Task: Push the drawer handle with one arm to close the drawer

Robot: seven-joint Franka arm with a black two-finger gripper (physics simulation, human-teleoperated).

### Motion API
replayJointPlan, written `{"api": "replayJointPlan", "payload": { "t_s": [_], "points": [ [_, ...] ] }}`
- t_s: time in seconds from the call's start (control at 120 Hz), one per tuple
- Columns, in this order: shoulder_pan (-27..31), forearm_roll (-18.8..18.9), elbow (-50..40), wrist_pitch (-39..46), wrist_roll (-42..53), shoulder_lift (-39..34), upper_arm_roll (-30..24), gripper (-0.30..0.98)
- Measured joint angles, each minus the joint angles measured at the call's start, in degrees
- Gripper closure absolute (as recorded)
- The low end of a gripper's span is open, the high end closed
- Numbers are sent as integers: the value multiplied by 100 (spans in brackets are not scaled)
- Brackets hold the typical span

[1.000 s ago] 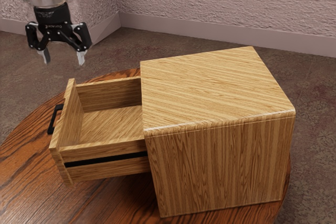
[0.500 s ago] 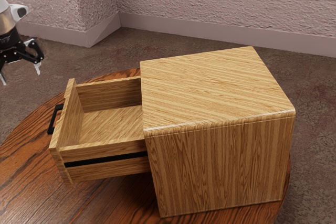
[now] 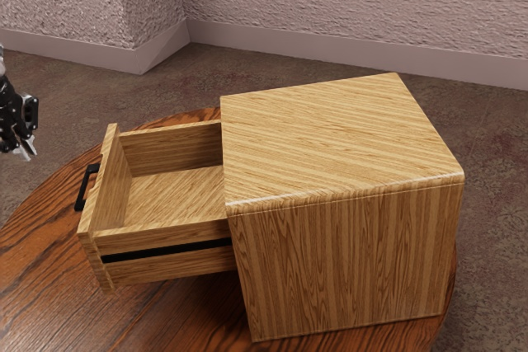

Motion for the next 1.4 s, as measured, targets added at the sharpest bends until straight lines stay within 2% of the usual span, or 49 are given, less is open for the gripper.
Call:
{"api": "replayJointPlan", "payload": {
  "t_s": [0.117,0.242,0.633,0.858,1.008,1.175,1.275,1.4],
  "points": [
    [-331,-3,-576,318,-957,-128,-1,75],
    [-543,15,-1236,698,-1856,-656,-1,77],
    [-849,72,-1319,1247,-4019,-594,-1,78],
    [-1205,220,-1258,1322,-4830,-471,200,79],
    [-1116,299,-1279,1366,-5224,-456,235,79],
    [-1110,384,-1418,1397,-5553,-587,37,79],
    [-796,413,-1831,1481,-5689,-969,-232,79],
    [-676,428,-2028,1551,-5817,-1221,-411,79]
  ]
}}
